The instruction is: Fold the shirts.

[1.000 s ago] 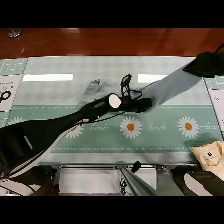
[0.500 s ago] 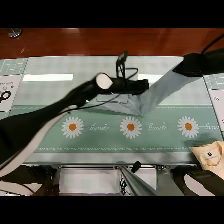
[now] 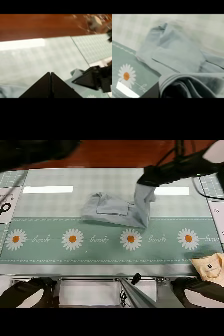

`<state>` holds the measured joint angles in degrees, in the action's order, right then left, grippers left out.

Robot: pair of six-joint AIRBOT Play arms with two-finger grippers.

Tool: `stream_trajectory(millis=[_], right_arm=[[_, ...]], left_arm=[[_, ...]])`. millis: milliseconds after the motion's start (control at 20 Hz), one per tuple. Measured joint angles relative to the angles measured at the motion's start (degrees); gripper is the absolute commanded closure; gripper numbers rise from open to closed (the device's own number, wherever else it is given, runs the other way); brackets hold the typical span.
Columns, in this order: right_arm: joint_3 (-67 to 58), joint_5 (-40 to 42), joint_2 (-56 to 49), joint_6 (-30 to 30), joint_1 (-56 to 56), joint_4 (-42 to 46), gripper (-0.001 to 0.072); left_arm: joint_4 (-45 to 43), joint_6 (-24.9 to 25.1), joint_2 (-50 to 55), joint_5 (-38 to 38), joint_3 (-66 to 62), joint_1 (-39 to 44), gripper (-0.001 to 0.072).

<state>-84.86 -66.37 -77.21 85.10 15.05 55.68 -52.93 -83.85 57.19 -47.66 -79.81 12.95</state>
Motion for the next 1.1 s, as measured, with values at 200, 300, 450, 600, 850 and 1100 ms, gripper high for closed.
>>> stream_trajectory(millis=[200, 300, 450, 600, 850, 1100], right_arm=[[0.0, 9.5, -5.9, 0.4, 8.2, -0.5, 0.0682], [0.0, 14.6, -8.8, 0.9, 11.7, -0.6, 0.0682], [0.0, 21.4, -13.0, 1.3, 16.0, -2.0, 0.0582], [0.0, 26.4, -16.6, 1.3, 19.1, -5.5, 0.031], [0.0, 22.6, -17.8, -0.6, 19.4, -7.1, 0.0283], [0.0, 6.3, -11.1, -1.4, 11.1, 9.4, 0.0251]], left_arm=[[-1.5, -1.0, -10.5, -7.5, 0.1, -10.2, 0.0685], [-1.7, -1.7, -14.7, -11.4, 0.1, -13.0, 0.0685], [-1.9, -3.4, -19.3, -16.2, 0.2, -15.0, 0.0684], [-1.9, -4.7, -22.1, -19.6, 1.1, -15.7, 0.0684], [-2.2, -5.2, -23.4, -21.8, 5.6, -16.0, 0.0685], [-2.8, -5.3, -23.5, -21.4, 12.2, -16.1, 0.0684]])
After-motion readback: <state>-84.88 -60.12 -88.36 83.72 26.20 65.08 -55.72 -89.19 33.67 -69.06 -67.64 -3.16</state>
